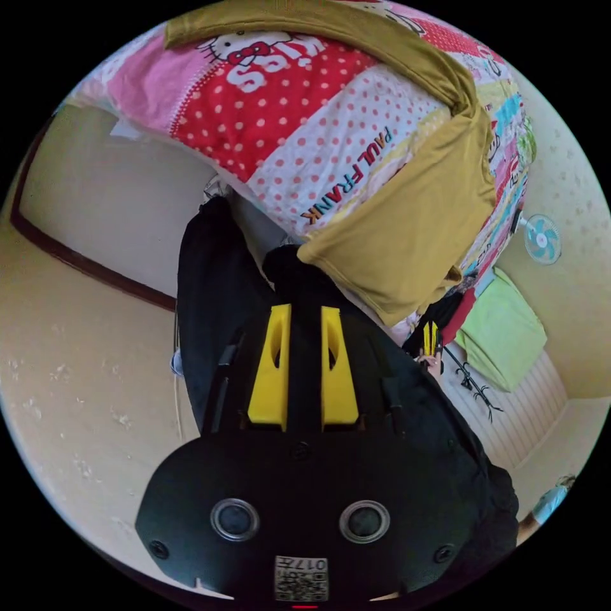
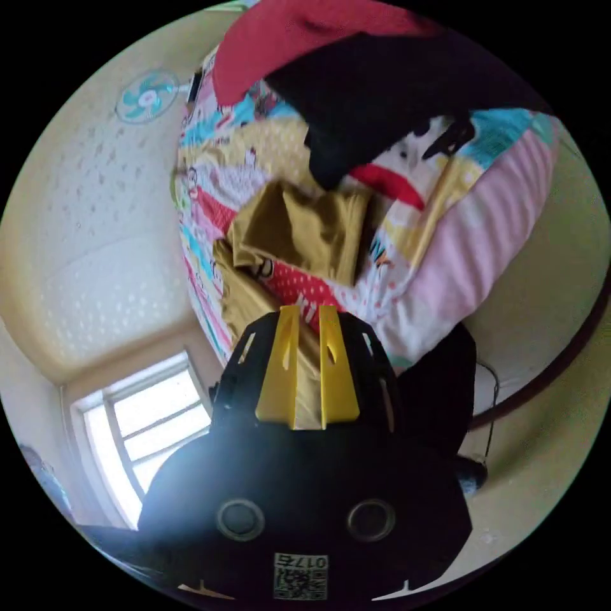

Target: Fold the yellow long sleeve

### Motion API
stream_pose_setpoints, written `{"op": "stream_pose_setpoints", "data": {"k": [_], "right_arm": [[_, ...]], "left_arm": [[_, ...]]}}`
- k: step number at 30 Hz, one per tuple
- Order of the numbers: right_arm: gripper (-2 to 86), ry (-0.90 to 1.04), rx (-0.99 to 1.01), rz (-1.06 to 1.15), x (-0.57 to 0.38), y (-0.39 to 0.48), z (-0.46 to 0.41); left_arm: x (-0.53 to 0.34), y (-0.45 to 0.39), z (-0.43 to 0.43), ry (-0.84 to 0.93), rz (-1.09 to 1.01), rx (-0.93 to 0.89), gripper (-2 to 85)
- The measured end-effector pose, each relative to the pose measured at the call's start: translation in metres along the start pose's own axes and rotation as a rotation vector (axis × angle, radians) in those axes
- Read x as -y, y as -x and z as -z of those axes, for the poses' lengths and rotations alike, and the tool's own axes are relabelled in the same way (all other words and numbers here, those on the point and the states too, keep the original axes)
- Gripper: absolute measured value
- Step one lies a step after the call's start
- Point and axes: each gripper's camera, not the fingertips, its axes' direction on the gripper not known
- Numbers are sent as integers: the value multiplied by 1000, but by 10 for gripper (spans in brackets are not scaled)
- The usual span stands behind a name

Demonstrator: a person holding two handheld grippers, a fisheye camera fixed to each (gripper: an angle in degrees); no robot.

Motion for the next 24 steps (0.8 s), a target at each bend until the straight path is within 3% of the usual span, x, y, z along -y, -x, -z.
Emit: {"op": "stream_pose_setpoints", "data": {"k": [2,4,6,9,12,15,17,19,24], "right_arm": [[88,-6,-65,-35,21,-2,-10],[90,151,-98,-50,45,-9,-43],[70,178,-171,-30,54,-2,-46],[43,241,-175,125,61,20,-17],[42,232,-352,222,52,18,36],[52,169,-437,151,51,-25,78],[70,107,-355,-8,51,-62,97],[104,24,-122,-215,36,-106,105],[124,-134,269,-490,-10,-160,74]], "left_arm": [[-4,-5,4,-3,-15,29,79],[-5,-12,5,12,-24,70,79],[-4,-25,5,43,-44,127,79],[-1,-47,10,103,-140,230,79],[-3,-64,23,103,-206,361,79],[-2,-70,29,105,-236,409,79],[0,-67,30,110,-221,391,79],[3,-62,30,121,-193,364,79],[7,-48,37,126,-141,316,79]]}}
